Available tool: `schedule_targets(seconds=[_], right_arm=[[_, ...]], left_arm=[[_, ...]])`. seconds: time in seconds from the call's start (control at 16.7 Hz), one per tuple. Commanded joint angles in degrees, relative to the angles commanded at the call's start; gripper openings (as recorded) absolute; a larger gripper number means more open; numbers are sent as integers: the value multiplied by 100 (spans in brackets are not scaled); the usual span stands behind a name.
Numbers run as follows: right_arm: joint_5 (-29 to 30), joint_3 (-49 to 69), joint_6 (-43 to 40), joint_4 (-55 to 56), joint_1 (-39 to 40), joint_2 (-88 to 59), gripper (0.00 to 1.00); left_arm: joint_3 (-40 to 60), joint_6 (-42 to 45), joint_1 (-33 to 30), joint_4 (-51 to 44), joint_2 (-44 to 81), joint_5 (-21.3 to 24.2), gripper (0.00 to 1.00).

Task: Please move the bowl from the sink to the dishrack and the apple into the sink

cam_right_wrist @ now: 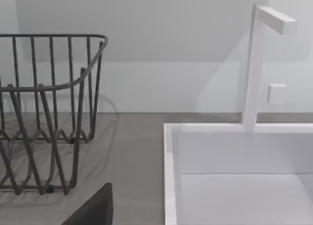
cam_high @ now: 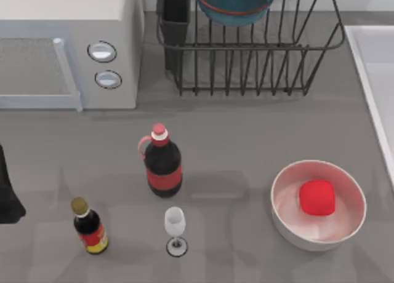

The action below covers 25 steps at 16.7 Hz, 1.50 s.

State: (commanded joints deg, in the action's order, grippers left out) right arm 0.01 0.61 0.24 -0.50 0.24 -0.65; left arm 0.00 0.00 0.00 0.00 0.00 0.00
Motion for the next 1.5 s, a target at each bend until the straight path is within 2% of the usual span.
schedule_targets(seconds=[0.36,1.14,1.5], right_arm=[[-6,1343,543,-1154,536,-1630,100],[-5,6132,2485,-5282,2426,-8475,100],[1,7142,2897,-6160,2824,-9903,100]], left_arm=[[0,0,0,0,0,0,100],[0,0,0,0,0,0,100],[0,0,0,0,0,0,100]])
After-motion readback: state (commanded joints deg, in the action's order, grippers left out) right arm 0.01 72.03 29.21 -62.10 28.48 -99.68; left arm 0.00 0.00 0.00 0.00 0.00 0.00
